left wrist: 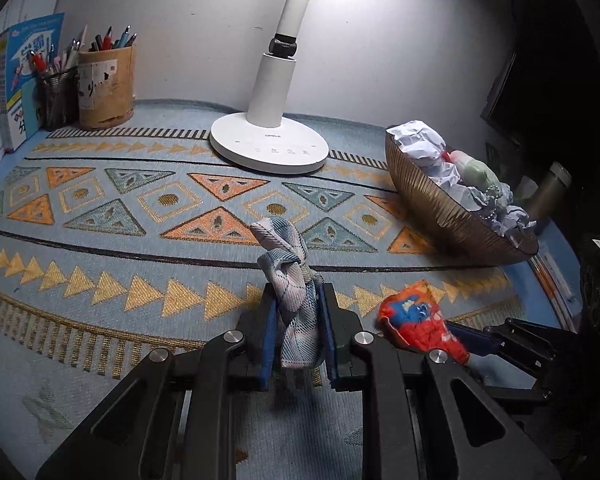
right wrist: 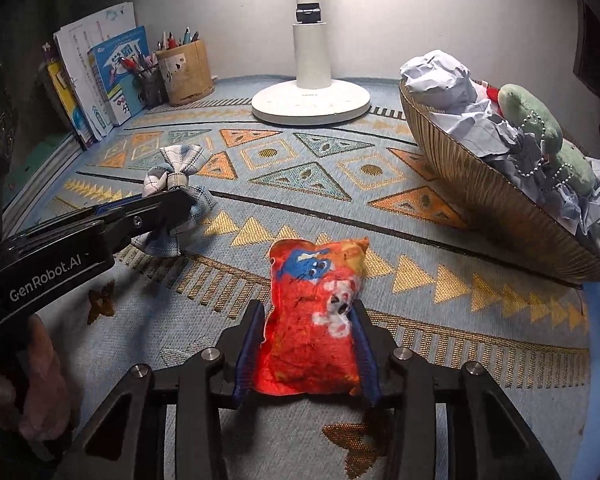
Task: Organize objects
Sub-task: 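Carry the bow and snack bag over the amber bowl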
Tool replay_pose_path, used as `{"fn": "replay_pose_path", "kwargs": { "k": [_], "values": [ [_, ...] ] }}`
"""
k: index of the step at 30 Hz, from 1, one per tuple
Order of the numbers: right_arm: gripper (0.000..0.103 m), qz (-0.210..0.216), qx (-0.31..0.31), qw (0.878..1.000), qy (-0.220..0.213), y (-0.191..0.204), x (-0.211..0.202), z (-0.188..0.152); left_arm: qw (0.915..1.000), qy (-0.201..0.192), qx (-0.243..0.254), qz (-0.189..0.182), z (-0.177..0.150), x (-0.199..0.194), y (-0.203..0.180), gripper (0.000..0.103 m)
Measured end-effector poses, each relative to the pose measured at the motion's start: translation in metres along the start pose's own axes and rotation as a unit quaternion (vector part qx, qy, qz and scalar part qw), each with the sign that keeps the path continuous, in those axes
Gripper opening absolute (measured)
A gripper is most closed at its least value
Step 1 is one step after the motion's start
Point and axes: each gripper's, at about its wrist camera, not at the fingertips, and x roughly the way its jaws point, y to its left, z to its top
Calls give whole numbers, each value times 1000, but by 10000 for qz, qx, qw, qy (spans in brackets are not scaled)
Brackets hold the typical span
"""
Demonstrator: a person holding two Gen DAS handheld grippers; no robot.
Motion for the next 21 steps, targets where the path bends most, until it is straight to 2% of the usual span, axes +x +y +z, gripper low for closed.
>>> {"fn": "replay_pose_path", "kwargs": {
  "k": [1,3,5,8,11,13,16,19,20,21],
  "values": [
    [32,17,-11,10000,-38,-1,-2,0,10000,4,37,-56,2,-1,-4,17],
    [24,329,149,9992,-142,-10,-10,2,9998,-74,109,-180,13,-7,-16,17],
    [23,742,479,9957,-285,-25,-25,5,9988,-232,241,-355,31,-15,-32,17],
    [23,843,729,9904,-822,-52,-66,18,9957,-406,458,-696,65,-17,-59,17],
    [23,640,1065,9816,-1450,-91,-108,37,9916,-520,700,-959,99,-6,-91,17],
    [23,291,1415,9741,-1739,-123,-123,50,9889,-554,875,-1065,115,7,-112,17],
    [23,-180,1992,9634,-1785,-170,-124,68,9863,-439,1001,-1236,128,35,-139,17],
    [23,-437,2287,9559,-1791,-199,-115,87,9844,-379,1307,-1116,137,61,-162,17],
    [24,-549,2330,9546,-1772,-203,-110,95,9832,-356,1386,-1132,139,68,-167,18],
    [25,-648,2324,9542,-1771,-205,-106,102,9822,-267,1445,-1169,142,77,-171,25]
  ]
}}
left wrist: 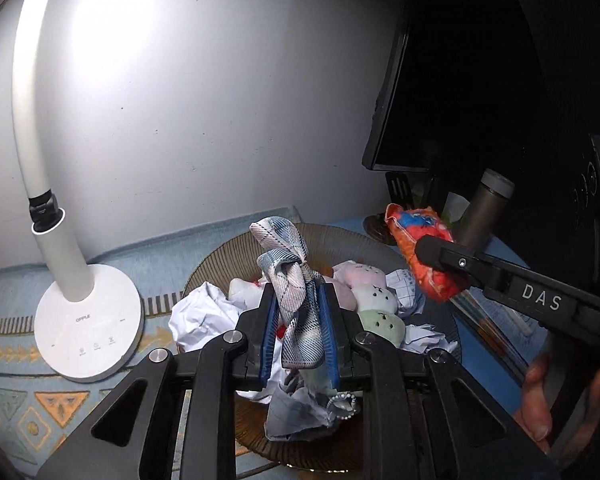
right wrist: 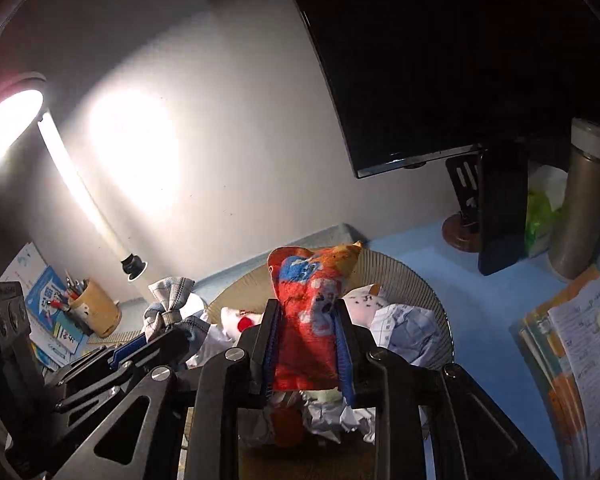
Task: Organize objects
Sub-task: 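Carry the bow and snack bag over the amber bowl, then open both tools to drop the bow and snack bag into the bowl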
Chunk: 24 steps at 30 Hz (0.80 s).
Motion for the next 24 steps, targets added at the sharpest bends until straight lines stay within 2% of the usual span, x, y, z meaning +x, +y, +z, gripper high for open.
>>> {"fn": "replay_pose_path", "kwargs": {
  "k": [1,2,3,4,6,9,12,15,19,20,22,24],
  "values": [
    [25,-75,-95,9999,11,3,8,4,9999,116,-16,-90,2,9,1,34],
    [26,-132,-242,9996,49,6,17,7,9995,234,-69,-208,2,15,5,53],
    [27,-181,-375,9991,98,4,22,8,9990,359,-142,-242,1,21,9,77],
    [29,-223,-430,9987,183,4,26,7,9987,393,-218,-247,-1,22,13,80],
    [34,-184,-469,9982,328,0,29,3,9976,325,-316,-522,-7,11,19,80],
    [37,-245,-571,9978,235,3,12,-9,9985,135,-364,-394,-14,-19,23,80],
    [39,-60,-612,9979,208,11,-6,-20,9984,-128,-432,-346,-23,-57,33,80],
    [39,179,-670,9975,110,26,-33,-30,9976,-339,-597,51,-36,-96,48,80],
    [39,589,-880,9944,-7,64,-66,-43,9922,-472,-929,679,-59,-147,73,80],
    [39,693,-948,9931,-8,76,-72,-47,9902,-490,-991,859,-65,-158,80,83],
    [41,861,-1088,9903,70,101,-79,-59,9845,-540,-1052,1295,-77,-179,93,101],
    [59,794,-1194,9894,224,123,-77,-76,9769,-530,-950,1837,-94,-193,103,102]
  ]
}}
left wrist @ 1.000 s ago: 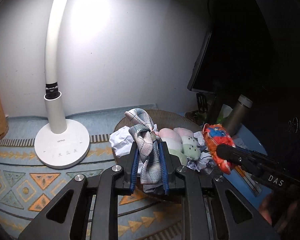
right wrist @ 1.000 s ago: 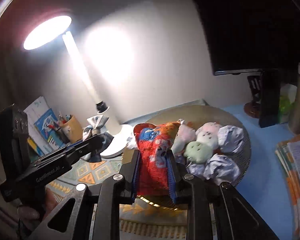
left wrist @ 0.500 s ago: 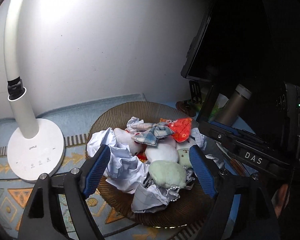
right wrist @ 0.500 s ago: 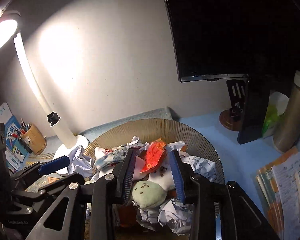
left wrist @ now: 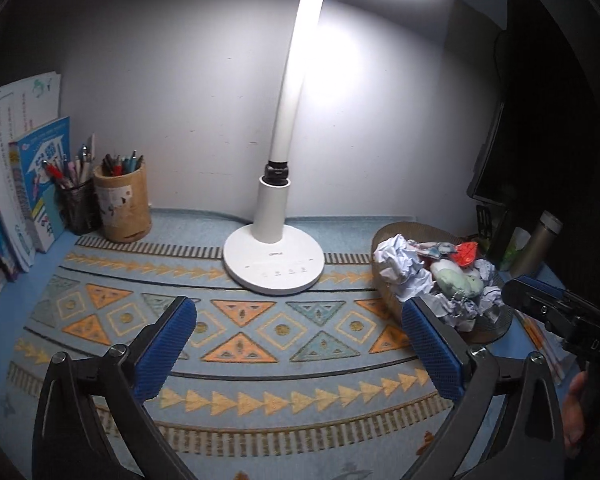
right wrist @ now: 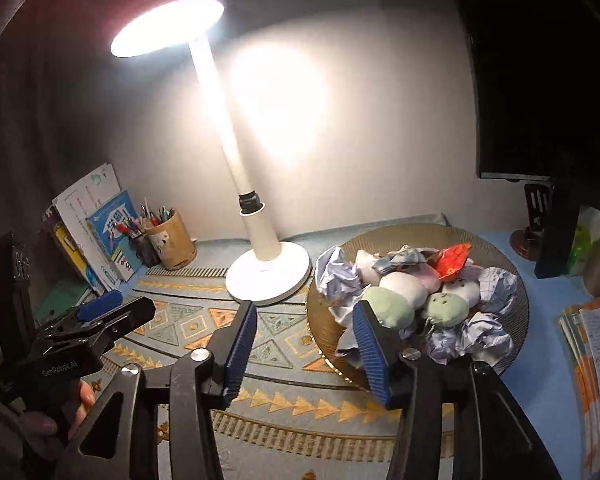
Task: Organize objects
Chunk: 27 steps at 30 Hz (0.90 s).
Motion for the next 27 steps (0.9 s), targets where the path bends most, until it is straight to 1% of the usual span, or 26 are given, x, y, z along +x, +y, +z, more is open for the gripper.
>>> {"fn": "replay_pose_path", "kwargs": {
  "k": [2,3,4,7,9,11,13,16,19,21,24,27],
  "values": [
    [60,82,-49,9997,203,21,12,-16,9991,88,146,376,-17,-3,13,102],
    [60,178,-78,9992,337,30,21,-25,9985,188,173,479,-27,-2,20,102],
    [60,206,-99,9985,497,38,32,-35,9980,305,175,517,-37,1,26,102],
    [60,29,-264,9955,913,61,68,-65,9964,627,67,567,-63,13,40,102],
    [60,-59,-378,9926,1153,71,91,-82,9954,721,19,633,-75,22,45,102],
    [60,-225,-535,9900,1289,78,107,-91,9938,746,33,822,-83,29,48,102],
    [60,-462,-732,9880,1281,84,117,-96,9921,737,93,1009,-88,33,49,102],
    [60,-475,-655,9878,1333,82,128,-96,9900,837,81,1135,-91,42,53,102],
    [60,-689,-614,9864,1358,79,138,-97,9887,964,-57,1146,-92,49,59,102],
    [60,-692,-501,9860,1431,75,144,-97,9887,993,-101,1115,-90,52,60,102],
    [60,-776,-431,9851,1473,71,150,-97,9885,974,-9,1158,-86,56,58,102],
    [60,-861,-417,9824,1602,68,158,-97,9855,1082,124,1300,-87,67,55,102]
  ]
}}
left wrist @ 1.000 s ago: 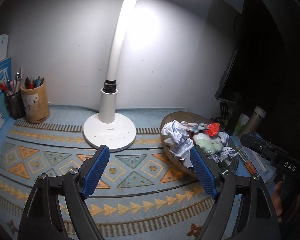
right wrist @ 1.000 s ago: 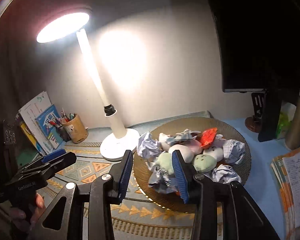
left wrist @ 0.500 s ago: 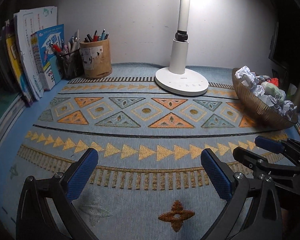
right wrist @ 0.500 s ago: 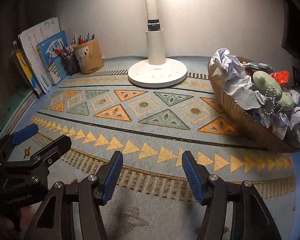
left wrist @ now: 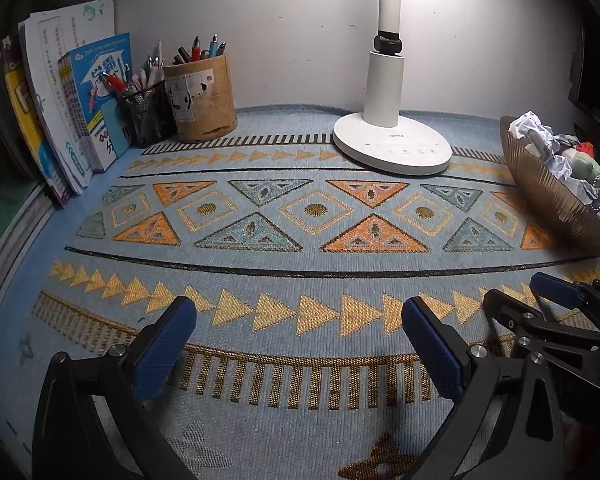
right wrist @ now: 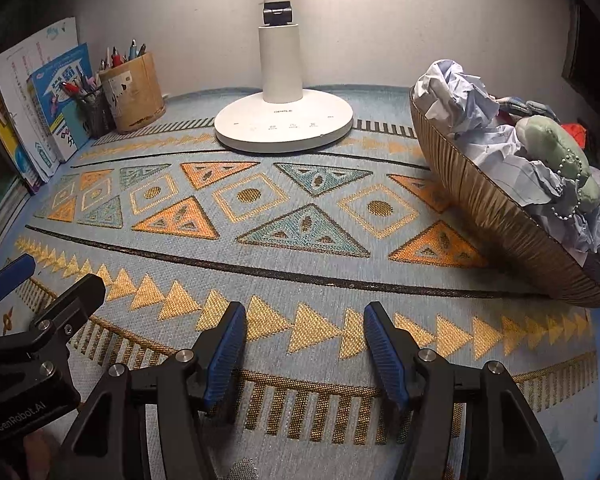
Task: Organize objects
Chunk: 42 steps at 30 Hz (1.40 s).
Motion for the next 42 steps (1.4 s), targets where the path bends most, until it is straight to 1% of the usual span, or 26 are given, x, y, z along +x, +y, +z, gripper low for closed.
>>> {"fn": "replay_pose_path", "kwargs": {
  "k": [2,6,9,10,12,13,14,15,17,23,27,42],
  "values": [
    [60,-38,11,10000,9,-1,2,1,9996,200,104,140,0,8,-4,102],
    [61,-69,-7,10000,-1,-1,2,1,9987,445,114,222,-1,16,-4,102],
    [61,-75,-9,10000,-13,0,2,0,9979,618,58,204,-2,21,-1,103],
    [63,-76,4,10000,-10,-1,3,0,9979,633,2,146,-1,22,1,103],
    [72,-38,-25,10000,23,1,4,1,9975,703,-116,21,-1,24,5,103],
    [76,-104,-51,9999,43,2,5,1,9969,749,-219,-64,-1,26,8,103],
    [84,-202,-13,9998,62,2,6,2,9964,775,-322,-137,-1,28,11,103],
    [92,-221,54,9997,126,0,9,2,9963,792,-323,-86,0,29,11,103],
    [103,-145,174,9994,267,-6,14,4,9964,777,-322,-58,1,30,10,103],
    [103,-196,134,9995,217,-4,14,2,9964,775,-323,-62,2,31,9,103],
    [103,-74,-17,10000,52,-5,10,-4,9968,734,-299,-81,2,31,11,103],
    [103,-89,-23,9999,64,-3,12,-3,9971,706,-282,-102,2,30,11,103]
  ]
}}
